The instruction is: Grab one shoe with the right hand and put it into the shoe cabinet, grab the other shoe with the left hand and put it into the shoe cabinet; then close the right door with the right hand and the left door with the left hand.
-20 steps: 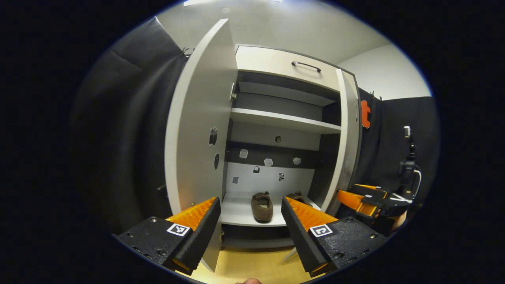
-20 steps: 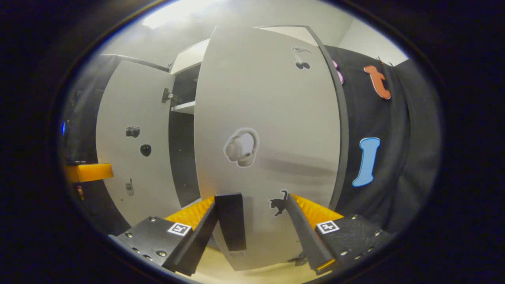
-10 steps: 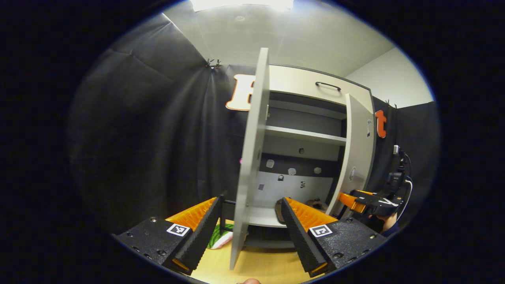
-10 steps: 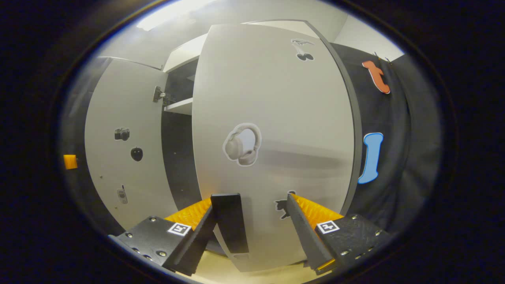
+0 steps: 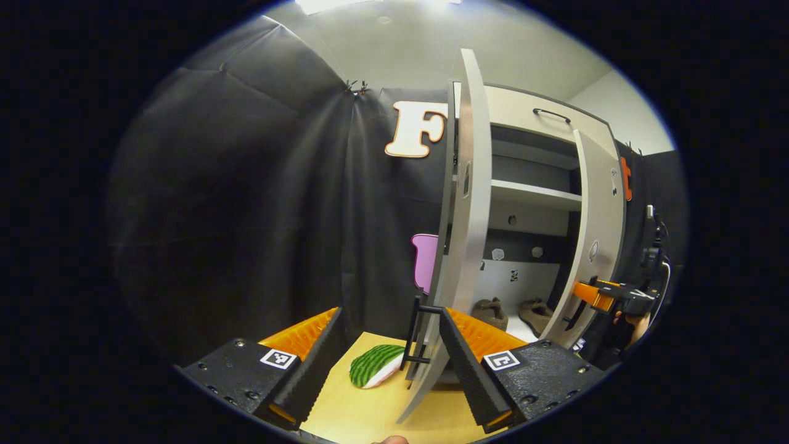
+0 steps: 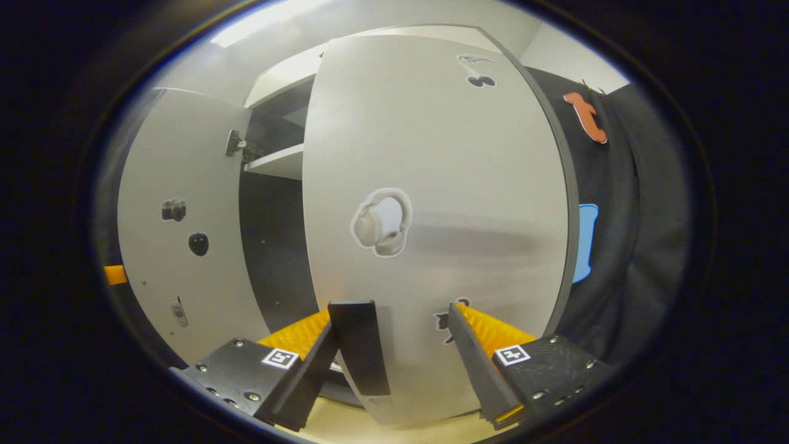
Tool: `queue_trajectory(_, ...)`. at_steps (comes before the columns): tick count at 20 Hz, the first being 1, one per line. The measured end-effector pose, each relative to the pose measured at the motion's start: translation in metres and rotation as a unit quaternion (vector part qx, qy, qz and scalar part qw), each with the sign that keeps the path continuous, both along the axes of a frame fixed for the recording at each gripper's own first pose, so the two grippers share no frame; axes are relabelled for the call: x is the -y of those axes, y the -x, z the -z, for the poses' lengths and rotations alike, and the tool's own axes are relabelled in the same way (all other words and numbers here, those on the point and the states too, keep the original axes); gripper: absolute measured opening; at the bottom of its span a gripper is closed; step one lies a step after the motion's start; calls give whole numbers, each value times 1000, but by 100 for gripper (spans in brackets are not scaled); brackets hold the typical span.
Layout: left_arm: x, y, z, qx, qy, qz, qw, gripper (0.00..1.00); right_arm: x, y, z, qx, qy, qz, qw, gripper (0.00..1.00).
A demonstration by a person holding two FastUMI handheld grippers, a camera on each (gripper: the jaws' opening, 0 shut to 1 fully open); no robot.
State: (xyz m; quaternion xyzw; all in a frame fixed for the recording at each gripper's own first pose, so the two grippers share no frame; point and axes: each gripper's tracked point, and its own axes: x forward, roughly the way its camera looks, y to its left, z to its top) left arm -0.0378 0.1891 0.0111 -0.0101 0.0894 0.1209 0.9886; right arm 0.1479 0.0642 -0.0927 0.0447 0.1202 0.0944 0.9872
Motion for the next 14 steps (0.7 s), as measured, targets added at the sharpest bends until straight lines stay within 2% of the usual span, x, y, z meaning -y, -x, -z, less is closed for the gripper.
queue_trajectory(3,-2,-12,4,-3,0,13,1000,89,-1,-4,2,-1,1,7,1000,100)
queue_trajectory(4,-3,-16,4,-3,-2,16,1000,95,-1,-4,4,-2,0,9,1000,100)
queue_trajectory(7,-6,-21,4,-2,-14,28,1000,89,-4,-6,6,-7,-4,12,1000,100)
queue_trajectory(8,-4,-22,3,-2,-17,36,999,94,-4,-6,8,-9,-5,13,1000,100)
queue_trajectory(9,-2,-22,4,-2,-20,45,999,88,-4,-5,8,-9,-5,15,1000,100)
queue_trajectory(10,-1,-22,3,-3,-24,55,998,93,-4,-5,8,-6,-4,16,1000,100)
queue_trajectory(11,2,-22,3,-6,-25,65,998,86,-4,-5,7,-3,-1,17,1000,100)
queue_trajectory(13,6,-24,4,-9,-22,79,997,83,-4,-6,6,2,5,20,1000,100)
queue_trajectory(14,8,-24,4,-8,-18,83,996,87,-4,-5,6,3,8,21,1000,100)
